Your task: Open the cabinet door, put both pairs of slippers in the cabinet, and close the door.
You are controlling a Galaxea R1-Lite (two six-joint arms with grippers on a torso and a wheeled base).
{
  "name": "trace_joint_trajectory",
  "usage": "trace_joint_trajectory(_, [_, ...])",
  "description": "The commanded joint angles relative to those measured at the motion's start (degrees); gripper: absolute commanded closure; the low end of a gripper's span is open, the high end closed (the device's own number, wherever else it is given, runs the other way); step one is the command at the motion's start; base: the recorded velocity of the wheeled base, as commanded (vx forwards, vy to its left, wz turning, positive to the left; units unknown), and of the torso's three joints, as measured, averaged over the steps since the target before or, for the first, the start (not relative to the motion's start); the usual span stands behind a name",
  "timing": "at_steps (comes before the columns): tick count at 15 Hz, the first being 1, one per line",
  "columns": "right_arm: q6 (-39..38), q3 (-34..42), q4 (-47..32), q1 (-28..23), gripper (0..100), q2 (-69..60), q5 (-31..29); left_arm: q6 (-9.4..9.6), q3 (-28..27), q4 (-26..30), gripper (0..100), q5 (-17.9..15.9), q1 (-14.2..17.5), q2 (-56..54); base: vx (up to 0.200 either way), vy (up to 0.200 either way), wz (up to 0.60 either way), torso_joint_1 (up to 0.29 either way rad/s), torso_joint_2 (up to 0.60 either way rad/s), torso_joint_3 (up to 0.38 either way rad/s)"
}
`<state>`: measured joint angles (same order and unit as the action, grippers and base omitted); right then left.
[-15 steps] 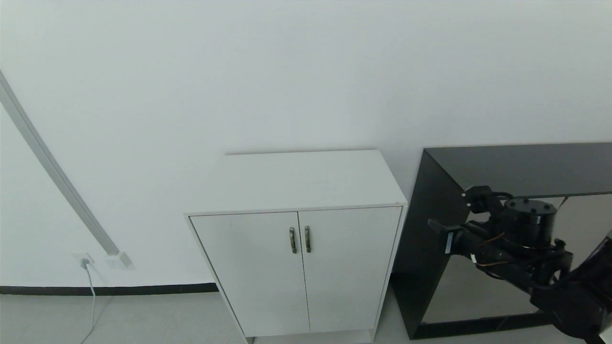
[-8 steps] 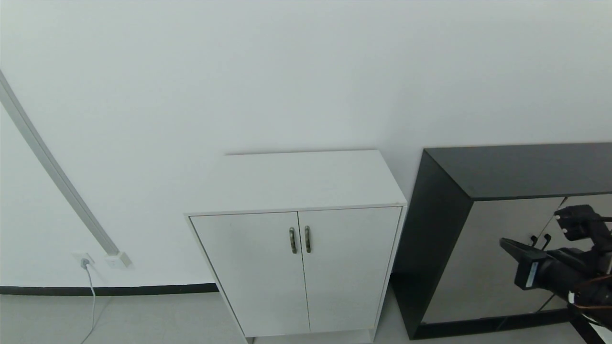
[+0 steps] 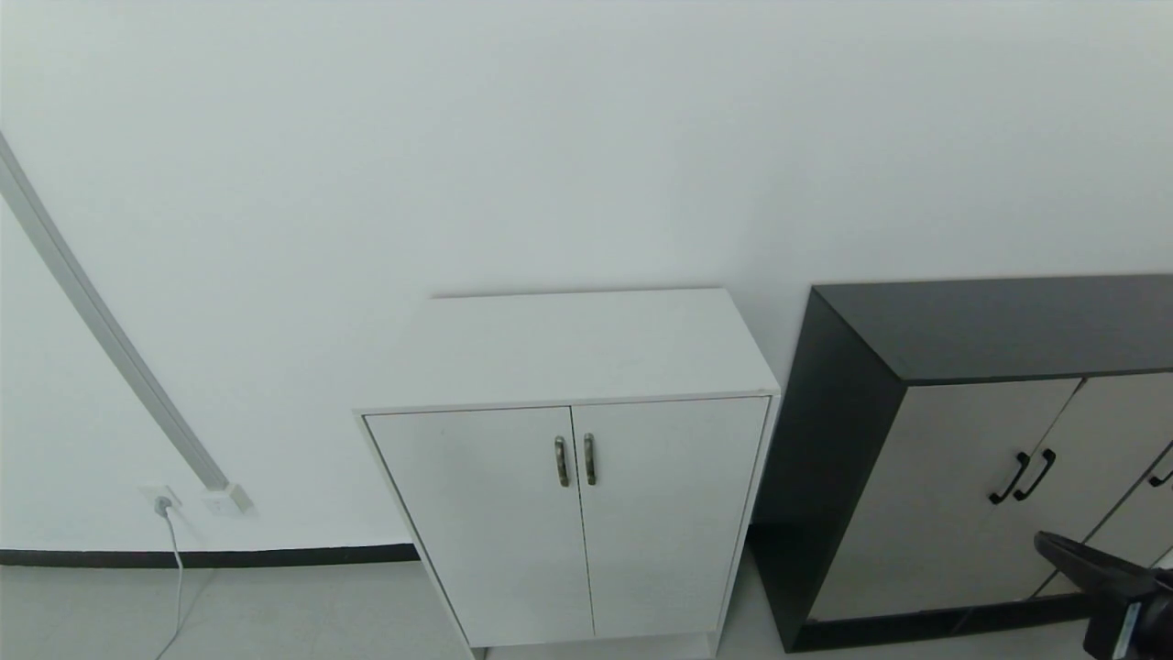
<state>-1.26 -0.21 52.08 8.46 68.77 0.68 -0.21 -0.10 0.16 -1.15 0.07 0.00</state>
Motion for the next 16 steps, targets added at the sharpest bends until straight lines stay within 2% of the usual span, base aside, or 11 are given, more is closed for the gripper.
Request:
trace_joint_trajectory(1, [-0.15, 0.21, -13.67, -0.02, 100, -16.91, 0.11, 0.03, 0.01, 0.02, 100, -0.08, 0.01, 0.00, 0.000, 0.000, 0.00, 0.000, 0.00, 0.000])
trace_joint_trajectory(2, [-0.06, 0.21, -17.45, -0.02, 100, -19.90, 0.20, -0.06, 0.01, 0.02, 100, 0.00, 0.01, 0.09, 0.000, 0.000, 0.00, 0.000, 0.00, 0.000])
trace_joint_trajectory(3, [0.03, 0.12, -25.10, 0.07, 100, -26.32, 0.28, -0.06, 0.01, 0.02, 100, 0.00, 0.01, 0.00, 0.000, 0.000, 0.00, 0.000, 0.00, 0.000])
trace_joint_trajectory(5, [0.03, -0.23, -32.48, 0.24, 100, -33.08, 0.72, 0.03, 0.01, 0.02, 100, -0.08, 0.01, 0.09, 0.000, 0.000, 0.00, 0.000, 0.00, 0.000])
trace_joint_trajectory(10, [-0.06, 0.21, -43.99, 1.91, 100, -40.20, 1.34, -0.06, 0.01, 0.02, 100, 0.00, 0.01, 0.09, 0.000, 0.000, 0.00, 0.000, 0.00, 0.000])
trace_joint_trajectory(13, [0.03, 0.12, -50.14, 6.74, 100, -42.84, 1.34, -0.06, 0.01, 0.02, 100, 0.00, 0.01, 0.00, 0.000, 0.000, 0.00, 0.000, 0.00, 0.000])
trace_joint_trajectory(14, [-0.15, 0.03, -50.58, 8.68, 100, -42.93, 1.25, -0.06, 0.01, 0.02, 100, 0.00, 0.01, 0.09, 0.000, 0.000, 0.00, 0.000, 0.00, 0.000])
trace_joint_trajectory(16, [0.11, 0.21, -51.55, 8.50, 100, -43.19, -0.16, -0.06, 0.01, 0.02, 100, 0.00, 0.01, 0.00, 0.000, 0.000, 0.00, 0.000, 0.00, 0.000])
